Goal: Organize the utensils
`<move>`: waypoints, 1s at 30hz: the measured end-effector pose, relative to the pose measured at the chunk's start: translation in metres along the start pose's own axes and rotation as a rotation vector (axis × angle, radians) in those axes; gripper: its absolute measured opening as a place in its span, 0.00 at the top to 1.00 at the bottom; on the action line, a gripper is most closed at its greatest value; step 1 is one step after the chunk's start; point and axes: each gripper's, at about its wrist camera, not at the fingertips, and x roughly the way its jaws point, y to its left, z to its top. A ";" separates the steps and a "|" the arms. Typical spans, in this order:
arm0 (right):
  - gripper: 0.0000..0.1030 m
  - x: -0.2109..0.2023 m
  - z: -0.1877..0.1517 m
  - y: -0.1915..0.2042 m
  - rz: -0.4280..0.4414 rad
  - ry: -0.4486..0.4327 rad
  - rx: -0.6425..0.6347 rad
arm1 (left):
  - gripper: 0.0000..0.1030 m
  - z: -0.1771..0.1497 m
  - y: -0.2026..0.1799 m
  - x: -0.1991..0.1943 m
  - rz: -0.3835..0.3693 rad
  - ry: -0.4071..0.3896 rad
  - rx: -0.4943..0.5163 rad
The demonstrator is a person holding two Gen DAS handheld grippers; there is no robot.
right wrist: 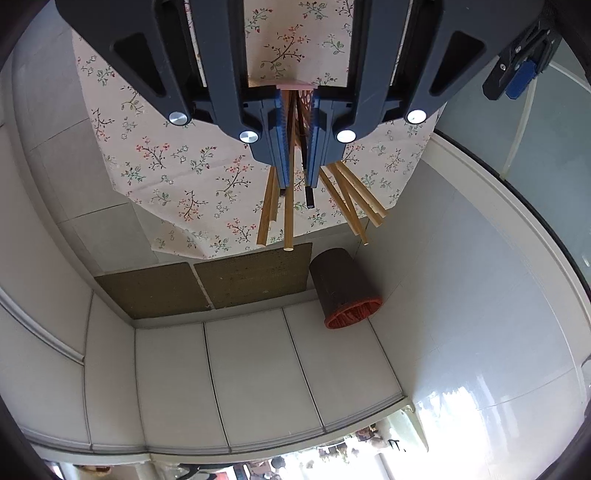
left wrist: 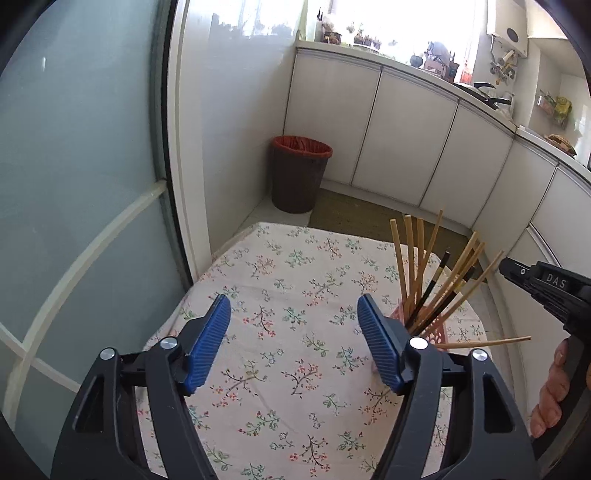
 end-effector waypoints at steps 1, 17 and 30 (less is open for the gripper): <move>0.81 -0.008 -0.001 0.002 -0.006 -0.018 -0.013 | 0.24 0.001 -0.003 -0.003 0.017 -0.018 0.011; 0.23 -0.114 -0.042 -0.030 -0.303 -0.132 -0.022 | 0.07 -0.005 -0.066 -0.075 0.023 -0.116 0.160; 0.06 -0.191 -0.086 -0.056 -0.467 -0.263 -0.001 | 0.07 -0.043 -0.102 -0.128 -0.061 -0.137 0.191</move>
